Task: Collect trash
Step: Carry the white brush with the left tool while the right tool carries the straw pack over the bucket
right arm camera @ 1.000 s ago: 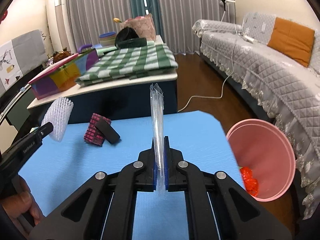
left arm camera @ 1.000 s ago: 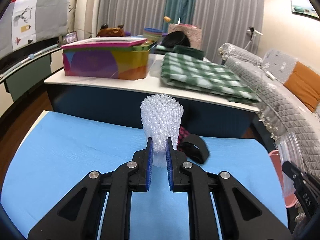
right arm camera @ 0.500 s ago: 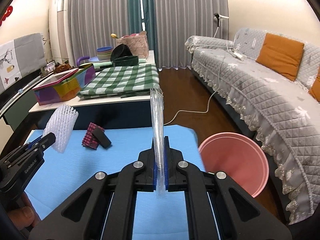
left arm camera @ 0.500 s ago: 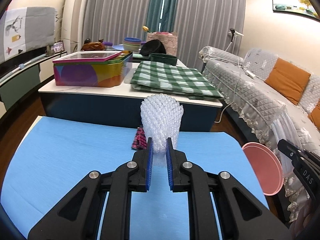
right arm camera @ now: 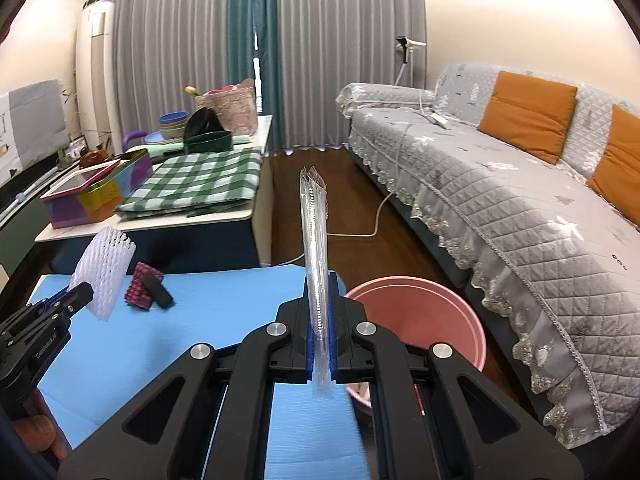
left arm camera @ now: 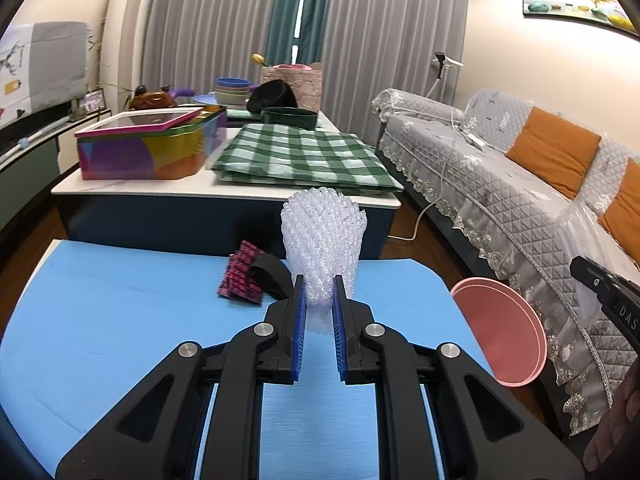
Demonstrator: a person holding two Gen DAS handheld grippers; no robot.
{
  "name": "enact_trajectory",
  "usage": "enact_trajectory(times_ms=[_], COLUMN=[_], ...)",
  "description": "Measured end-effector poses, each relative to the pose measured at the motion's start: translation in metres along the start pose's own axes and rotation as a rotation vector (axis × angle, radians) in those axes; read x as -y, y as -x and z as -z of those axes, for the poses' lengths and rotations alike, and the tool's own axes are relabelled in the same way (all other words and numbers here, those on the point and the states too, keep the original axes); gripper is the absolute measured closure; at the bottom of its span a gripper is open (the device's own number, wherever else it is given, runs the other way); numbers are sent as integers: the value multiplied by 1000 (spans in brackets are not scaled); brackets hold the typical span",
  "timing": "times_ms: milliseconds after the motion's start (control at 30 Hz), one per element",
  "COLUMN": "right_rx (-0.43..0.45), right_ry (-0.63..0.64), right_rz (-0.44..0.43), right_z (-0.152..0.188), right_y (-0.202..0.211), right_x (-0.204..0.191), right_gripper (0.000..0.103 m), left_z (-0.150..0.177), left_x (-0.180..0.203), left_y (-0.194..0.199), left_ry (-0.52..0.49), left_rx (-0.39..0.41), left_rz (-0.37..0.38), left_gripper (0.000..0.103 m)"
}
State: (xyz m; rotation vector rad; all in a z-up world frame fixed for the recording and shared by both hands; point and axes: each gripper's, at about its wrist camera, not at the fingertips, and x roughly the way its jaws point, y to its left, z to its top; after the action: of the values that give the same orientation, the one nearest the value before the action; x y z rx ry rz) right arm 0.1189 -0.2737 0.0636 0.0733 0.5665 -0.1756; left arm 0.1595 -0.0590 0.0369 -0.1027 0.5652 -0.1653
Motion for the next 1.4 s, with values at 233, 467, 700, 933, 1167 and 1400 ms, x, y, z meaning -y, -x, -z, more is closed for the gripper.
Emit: enact_trajectory(times_ms=[233, 467, 700, 933, 1167, 1400], right_rx=[-4, 4, -14, -24, -34, -53], right_ry=[-18, -7, -43, -56, -55, -81], right_rz=[19, 51, 91, 109, 120, 122], right_z=[3, 2, 5, 8, 10, 13], right_y=[-1, -5, -15, -25, -36, -53], right_x=[20, 36, 66, 78, 85, 96], right_gripper=[98, 98, 98, 98, 98, 98], left_z=[6, 14, 20, 26, 33, 39], left_x=[20, 40, 59, 79, 91, 106], left_y=[-4, -12, -25, -37, -46, -55], left_ry=[-30, -64, -85, -110, -123, -144], left_rx=[-11, -31, -50, -66, -81, -91], left_rz=[26, 50, 76, 103, 124, 150], left_gripper=[91, 91, 91, 91, 91, 91])
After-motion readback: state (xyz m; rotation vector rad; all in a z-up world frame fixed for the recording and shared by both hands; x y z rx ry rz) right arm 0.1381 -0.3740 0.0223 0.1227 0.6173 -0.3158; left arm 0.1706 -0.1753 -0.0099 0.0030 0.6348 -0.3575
